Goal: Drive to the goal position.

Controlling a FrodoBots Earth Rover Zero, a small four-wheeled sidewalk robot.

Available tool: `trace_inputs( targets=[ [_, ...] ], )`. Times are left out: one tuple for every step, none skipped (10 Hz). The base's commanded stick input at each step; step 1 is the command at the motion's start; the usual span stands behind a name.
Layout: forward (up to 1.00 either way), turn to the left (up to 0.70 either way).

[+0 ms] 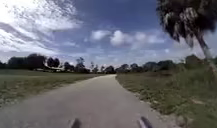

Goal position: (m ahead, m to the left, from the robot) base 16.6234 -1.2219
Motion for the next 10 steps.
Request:
trace_inputs(
  targets=[
    [0.69, 0.34],
    [0.69, 0.34],
    [0.69, 0.34],
    [0.69, 0.34],
    [0.69, 0.34],
    [0.69, 0.31],
    [0.69, 0.03],
    [0.69, 0.03],
    [0.69, 0.03],
    [0.69, 0.03]
  ],
)
